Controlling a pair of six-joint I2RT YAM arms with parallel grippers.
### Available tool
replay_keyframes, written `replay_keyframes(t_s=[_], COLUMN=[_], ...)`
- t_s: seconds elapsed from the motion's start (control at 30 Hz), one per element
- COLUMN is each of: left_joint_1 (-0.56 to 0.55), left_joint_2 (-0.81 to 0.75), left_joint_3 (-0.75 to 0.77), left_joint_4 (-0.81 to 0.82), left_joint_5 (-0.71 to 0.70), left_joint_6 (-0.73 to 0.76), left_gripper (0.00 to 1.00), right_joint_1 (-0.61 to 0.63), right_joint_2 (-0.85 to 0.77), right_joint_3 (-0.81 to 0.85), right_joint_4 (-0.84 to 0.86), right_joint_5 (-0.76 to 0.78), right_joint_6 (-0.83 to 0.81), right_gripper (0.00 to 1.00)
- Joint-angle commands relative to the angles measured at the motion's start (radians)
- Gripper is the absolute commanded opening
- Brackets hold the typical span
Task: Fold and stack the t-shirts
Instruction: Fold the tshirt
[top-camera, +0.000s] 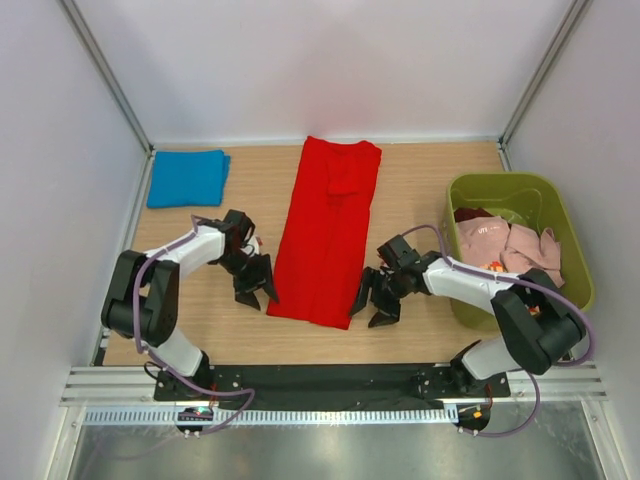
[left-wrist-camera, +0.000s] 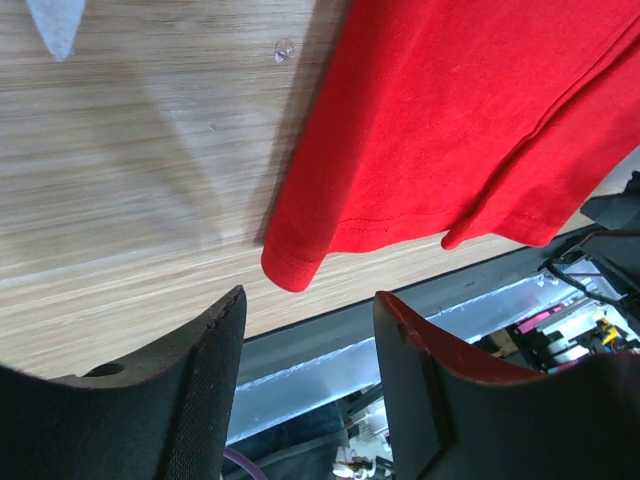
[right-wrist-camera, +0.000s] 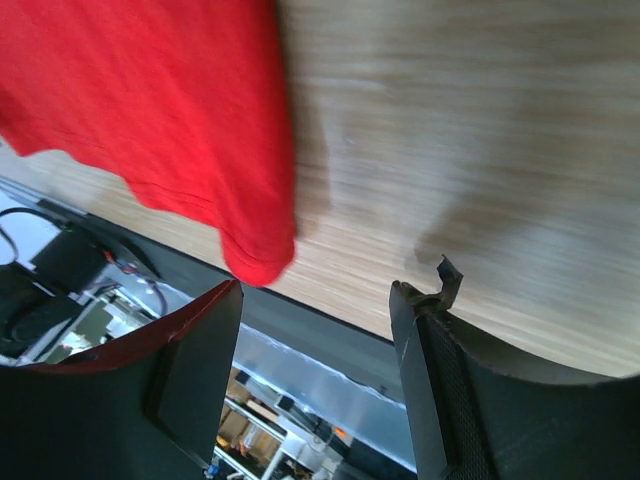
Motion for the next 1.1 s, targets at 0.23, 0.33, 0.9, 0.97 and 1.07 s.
replay_keyframes(t_s=[0.23, 0.33, 0.9, 0.97, 1.07], left_joint_1=[0.003, 0.005, 0.003, 0.002, -0.012], left_joint_2=[0.062, 0.072, 0.095, 0.085, 0.043], left_joint_3=[-0.037, -0.041, -0.072, -0.092, -0.109], left_joint_4=[0.082, 0.085, 0.119, 0.118, 0.110], left_joint_5=[0.067, 0.053, 0.065, 0.070, 0.064], left_joint_6=[-0.002, -0.002, -0.031, -0.045, -0.083], left_gripper=[0.46, 0.45, 0.06, 0.00, 0.00], right_joint_1=[0.069, 0.072, 0.085, 0.085, 0.085], right_joint_2=[0.053, 0.062, 0.103, 0.088, 0.062], right_joint_3=[-0.012, -0.024, -0.073, -0.069, -0.070], right_joint_4=[0.237, 0.238, 0.212, 0.183, 0.125], right_joint_5=[0.034, 0.026, 0.028, 0.034, 0.046], right_joint_6=[0.150, 0.158, 0.115, 0.089, 0.049], right_gripper=[0.61, 0.59, 0.06, 0.01, 0.01])
